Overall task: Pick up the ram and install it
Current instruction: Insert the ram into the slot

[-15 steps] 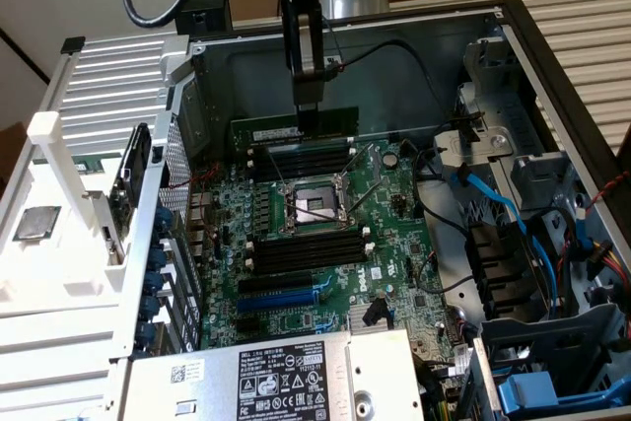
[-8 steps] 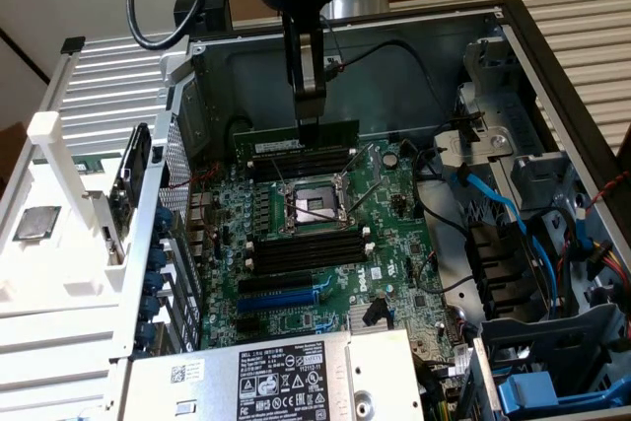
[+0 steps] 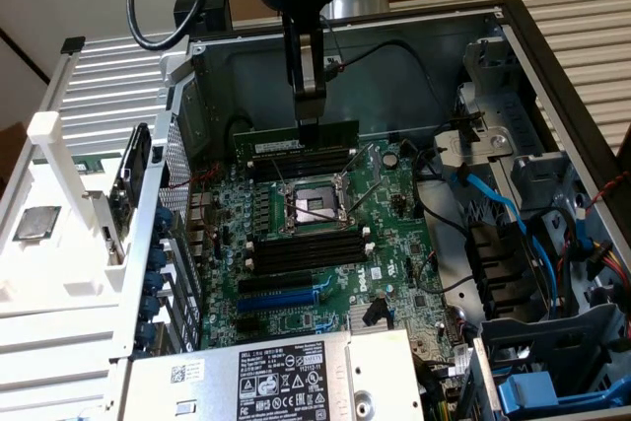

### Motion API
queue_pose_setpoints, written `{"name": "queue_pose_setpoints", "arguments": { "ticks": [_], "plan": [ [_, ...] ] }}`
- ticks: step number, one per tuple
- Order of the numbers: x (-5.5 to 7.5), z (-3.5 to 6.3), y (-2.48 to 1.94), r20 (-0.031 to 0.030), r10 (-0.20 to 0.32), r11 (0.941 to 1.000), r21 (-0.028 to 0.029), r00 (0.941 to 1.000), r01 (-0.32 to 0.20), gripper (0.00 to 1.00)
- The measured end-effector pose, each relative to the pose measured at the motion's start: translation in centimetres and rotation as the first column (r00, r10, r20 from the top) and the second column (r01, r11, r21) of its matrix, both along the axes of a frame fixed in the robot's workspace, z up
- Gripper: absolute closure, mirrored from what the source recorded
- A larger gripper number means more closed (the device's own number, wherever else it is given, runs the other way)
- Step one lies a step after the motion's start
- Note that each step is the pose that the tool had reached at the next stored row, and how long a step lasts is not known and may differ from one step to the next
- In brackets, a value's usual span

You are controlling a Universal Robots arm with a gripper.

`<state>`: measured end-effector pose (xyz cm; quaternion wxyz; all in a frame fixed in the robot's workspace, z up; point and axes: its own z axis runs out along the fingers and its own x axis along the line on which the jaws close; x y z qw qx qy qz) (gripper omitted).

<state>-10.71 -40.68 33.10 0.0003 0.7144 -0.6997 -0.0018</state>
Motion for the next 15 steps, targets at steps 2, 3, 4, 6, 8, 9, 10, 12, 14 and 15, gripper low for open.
{"name": "queue_pose_setpoints", "arguments": {
  "ticks": [2, 3, 4, 6, 8, 9, 10, 12, 14, 15],
  "plan": [
    [0.00, 0.00, 0.00, 0.0000, 0.000, 1.0000, 0.0000, 1.0000, 0.000, 0.87],
    [0.00, 0.00, 0.00, 0.0000, 0.000, 1.0000, 0.0000, 1.0000, 0.000, 0.87],
    [0.00, 0.00, 0.00, 0.0000, 0.000, 1.0000, 0.0000, 1.0000, 0.000, 0.87],
    [0.00, 0.00, 0.00, 0.0000, 0.000, 1.0000, 0.0000, 1.0000, 0.000, 0.87],
    [0.01, -0.06, 0.02, 0.0000, 0.000, 1.0000, -0.0077, 1.0000, 0.000, 0.87],
    [0.05, -0.07, 0.02, -0.0009, 0.000, 0.9998, -0.0176, 1.0000, 0.000, 0.87],
    [0.14, -0.10, 0.15, -0.0014, 0.000, 0.9995, -0.0309, 1.0000, 0.000, 0.87],
    [0.15, -0.10, 0.22, -0.0016, 0.000, 0.9995, -0.0319, 1.0000, 0.000, 0.87],
    [0.15, -0.27, 0.24, -0.0016, 0.000, 0.9995, -0.0320, 1.0000, 0.000, 0.87],
    [0.16, -0.41, 0.25, -0.0016, 0.000, 0.9995, -0.0320, 1.0000, 0.000, 0.87]
  ]
}}
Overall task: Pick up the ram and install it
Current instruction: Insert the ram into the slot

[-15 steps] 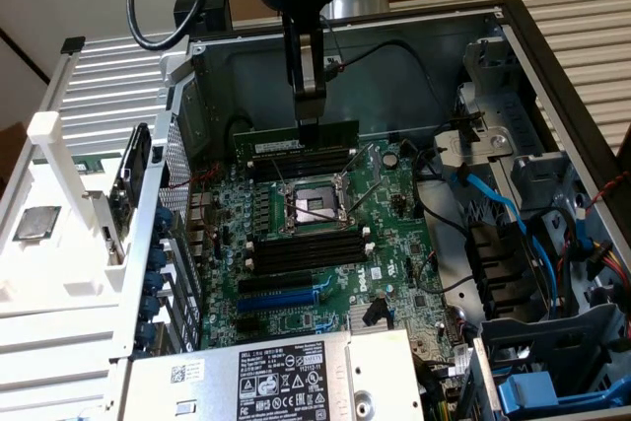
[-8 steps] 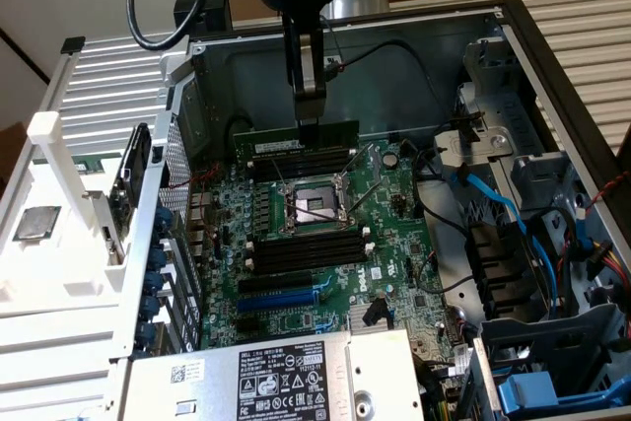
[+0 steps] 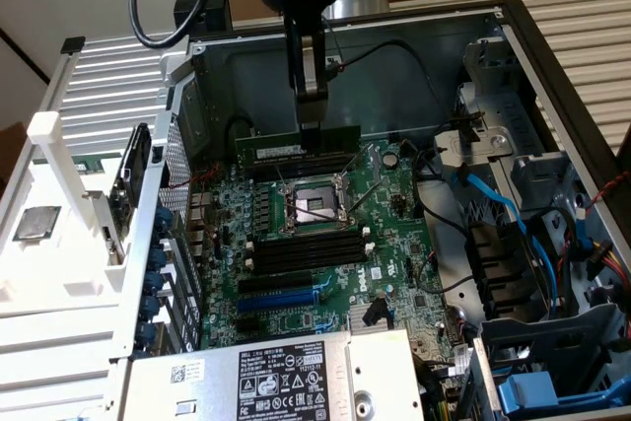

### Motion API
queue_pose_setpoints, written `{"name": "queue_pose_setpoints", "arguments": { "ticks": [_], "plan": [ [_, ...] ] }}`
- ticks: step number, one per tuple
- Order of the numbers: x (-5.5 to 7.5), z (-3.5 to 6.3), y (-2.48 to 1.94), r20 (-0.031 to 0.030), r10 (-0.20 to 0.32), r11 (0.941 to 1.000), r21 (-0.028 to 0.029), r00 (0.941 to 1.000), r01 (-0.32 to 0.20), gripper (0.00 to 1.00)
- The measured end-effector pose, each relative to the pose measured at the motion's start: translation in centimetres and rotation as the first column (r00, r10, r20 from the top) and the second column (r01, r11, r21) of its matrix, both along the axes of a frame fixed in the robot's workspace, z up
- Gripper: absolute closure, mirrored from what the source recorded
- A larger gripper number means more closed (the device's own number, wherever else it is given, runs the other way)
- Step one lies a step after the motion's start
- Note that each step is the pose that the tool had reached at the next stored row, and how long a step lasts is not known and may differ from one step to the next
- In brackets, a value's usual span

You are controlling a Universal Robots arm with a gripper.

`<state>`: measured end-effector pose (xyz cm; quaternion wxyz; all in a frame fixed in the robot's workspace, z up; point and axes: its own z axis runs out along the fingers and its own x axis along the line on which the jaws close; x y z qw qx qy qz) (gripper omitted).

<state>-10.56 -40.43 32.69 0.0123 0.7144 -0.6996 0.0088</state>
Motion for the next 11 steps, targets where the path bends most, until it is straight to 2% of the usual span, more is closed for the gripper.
{"name": "queue_pose_setpoints", "arguments": {
  "ticks": [2, 6, 7, 8, 9, 10, 11],
  "plan": [
    [0.00, -0.49, 0.01, 0.0001, 0.000, 1.0000, 0.0023, 1.0000, 0.000, 0.87],
    [0.23, -0.52, 0.00, 0.0000, 0.000, 1.0000, 0.0038, 1.0000, 0.000, 0.87],
    [0.55, -0.55, 0.00, 0.0000, 0.000, 0.9999, 0.0105, 1.0000, 0.000, 0.87],
    [0.84, -0.61, -0.15, 0.0000, 0.000, 0.9996, 0.0299, 1.0000, 0.000, 0.87],
    [0.86, -0.65, -0.48, 0.0001, 0.000, 0.9988, 0.0488, 1.0000, 0.000, 0.87],
    [0.86, -0.69, -0.68, 0.0000, 0.000, 0.9984, 0.0568, 1.0000, 0.000, 0.87],
    [0.86, -0.74, -0.88, 0.0000, 0.000, 0.9981, 0.0610, 1.0000, 0.000, 0.87]
  ]
}}
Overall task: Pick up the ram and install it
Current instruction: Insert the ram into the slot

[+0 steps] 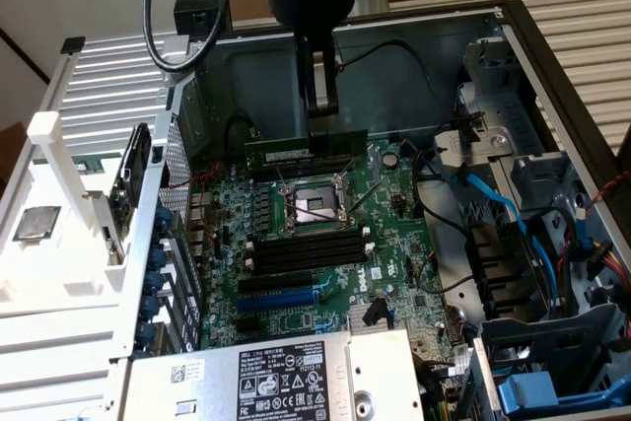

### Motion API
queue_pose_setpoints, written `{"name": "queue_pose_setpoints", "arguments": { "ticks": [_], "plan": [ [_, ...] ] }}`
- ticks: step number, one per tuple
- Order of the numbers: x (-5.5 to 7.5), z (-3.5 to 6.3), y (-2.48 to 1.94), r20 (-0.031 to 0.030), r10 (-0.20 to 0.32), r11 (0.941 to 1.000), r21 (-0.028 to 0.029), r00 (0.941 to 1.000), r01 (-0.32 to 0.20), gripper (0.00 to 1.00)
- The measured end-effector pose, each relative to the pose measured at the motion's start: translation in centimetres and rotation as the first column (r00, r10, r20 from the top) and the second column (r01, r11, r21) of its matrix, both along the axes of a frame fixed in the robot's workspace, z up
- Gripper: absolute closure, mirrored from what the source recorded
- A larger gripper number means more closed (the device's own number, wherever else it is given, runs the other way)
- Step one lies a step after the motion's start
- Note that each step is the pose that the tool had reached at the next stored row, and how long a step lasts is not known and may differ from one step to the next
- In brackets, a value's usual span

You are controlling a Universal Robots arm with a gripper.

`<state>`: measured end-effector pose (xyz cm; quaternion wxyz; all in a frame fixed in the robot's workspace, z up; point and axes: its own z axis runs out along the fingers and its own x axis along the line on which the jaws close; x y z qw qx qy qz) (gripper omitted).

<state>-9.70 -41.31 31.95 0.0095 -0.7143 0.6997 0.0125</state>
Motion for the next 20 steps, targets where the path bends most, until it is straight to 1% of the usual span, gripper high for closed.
{"name": "queue_pose_setpoints", "arguments": {
  "ticks": [1, 4, 6, 11, 14, 16, 20],
  "plan": [
    [0.0, -0.08, -0.38, -0.0001, 0.000, 1.0000, 0.0046, 1.0000, 0.000, 0.87],
    [0.0, -0.34, -0.83, 0.0000, -0.001, 1.0000, 0.0083, 1.0000, 0.001, 0.87],
    [0.0, -0.65, -1.04, 0.0004, -0.001, 0.9999, 0.0103, 1.0000, 0.001, 0.87],
    [0.0, -1.55, -1.28, 0.0017, -0.002, 0.9999, 0.0129, 1.0000, 0.002, 0.87],
    [0.0, -1.87, -1.53, 0.0018, -0.002, 0.9999, 0.0135, 1.0000, 0.002, 0.87],
    [0.0, -2.06, -1.54, 0.0024, -0.002, 0.9999, 0.0131, 1.0000, 0.002, 0.87],
    [0.0, -2.54, -1.55, 0.0090, -0.002, 0.9999, 0.0130, 1.0000, 0.002, 0.87]
  ]
}}
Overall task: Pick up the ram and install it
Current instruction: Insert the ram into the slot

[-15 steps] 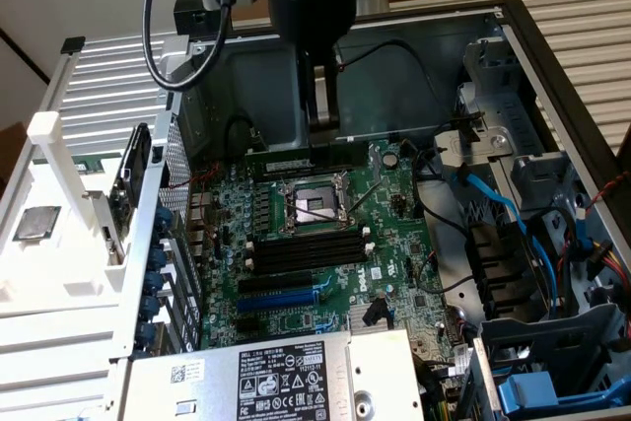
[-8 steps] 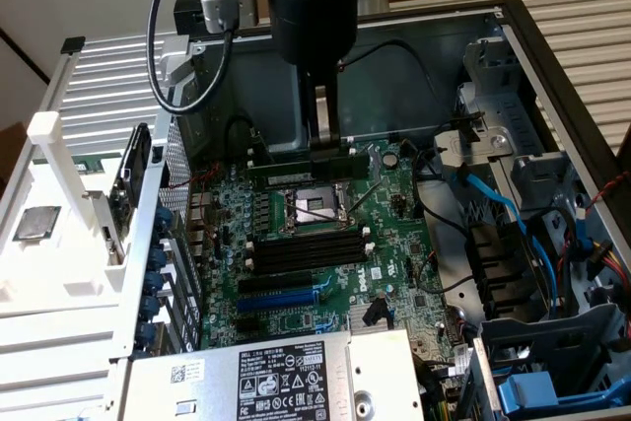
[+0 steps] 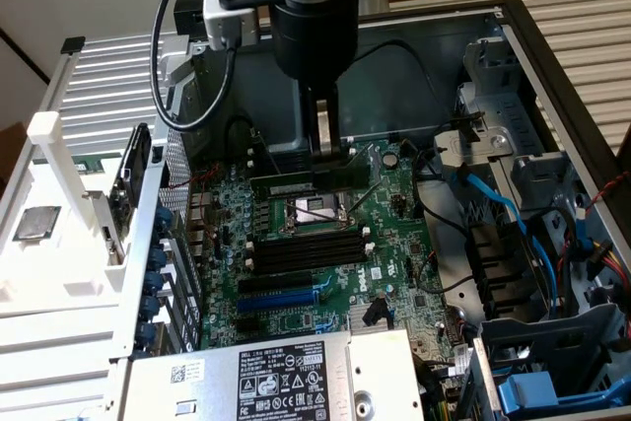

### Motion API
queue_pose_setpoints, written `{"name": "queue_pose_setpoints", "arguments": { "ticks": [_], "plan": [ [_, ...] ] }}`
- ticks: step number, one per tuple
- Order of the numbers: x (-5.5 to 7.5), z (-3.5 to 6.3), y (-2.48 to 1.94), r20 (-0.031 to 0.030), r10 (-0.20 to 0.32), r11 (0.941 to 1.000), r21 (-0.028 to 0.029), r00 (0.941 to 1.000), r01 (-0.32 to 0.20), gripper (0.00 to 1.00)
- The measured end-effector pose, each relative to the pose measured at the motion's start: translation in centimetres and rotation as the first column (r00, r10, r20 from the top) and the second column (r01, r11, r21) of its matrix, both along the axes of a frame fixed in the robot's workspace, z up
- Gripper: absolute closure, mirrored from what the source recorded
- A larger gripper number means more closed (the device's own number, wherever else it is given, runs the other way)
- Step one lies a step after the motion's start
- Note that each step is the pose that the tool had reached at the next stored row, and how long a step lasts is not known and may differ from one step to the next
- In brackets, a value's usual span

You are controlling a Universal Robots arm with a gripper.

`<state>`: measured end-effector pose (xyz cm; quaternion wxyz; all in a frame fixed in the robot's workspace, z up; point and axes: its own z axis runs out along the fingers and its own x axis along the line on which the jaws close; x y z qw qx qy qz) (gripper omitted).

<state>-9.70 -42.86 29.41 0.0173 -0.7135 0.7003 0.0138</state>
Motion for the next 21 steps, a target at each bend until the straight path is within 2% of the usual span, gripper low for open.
{"name": "queue_pose_setpoints", "arguments": {
  "ticks": [2, 6, 8, 15, 21],
  "plan": [
    [0.0, -0.18, 0.00, 0.0018, 0.000, 1.0000, -0.0016, 1.0000, 0.000, 0.87],
    [0.0, -0.51, 0.00, 0.0059, 0.000, 0.9999, -0.0123, 1.0000, 0.000, 0.87],
    [0.0, -0.64, 0.00, 0.0080, 0.000, 0.9999, -0.0157, 1.0000, 0.000, 0.87],
    [-0.1, -0.96, -0.20, 0.0094, 0.000, 0.9999, -0.0167, 1.0000, 0.000, 0.87],
    [-0.2, -1.41, -0.35, 0.0107, 0.000, 0.9998, -0.0211, 0.9999, 0.000, 0.87]
  ]
}}
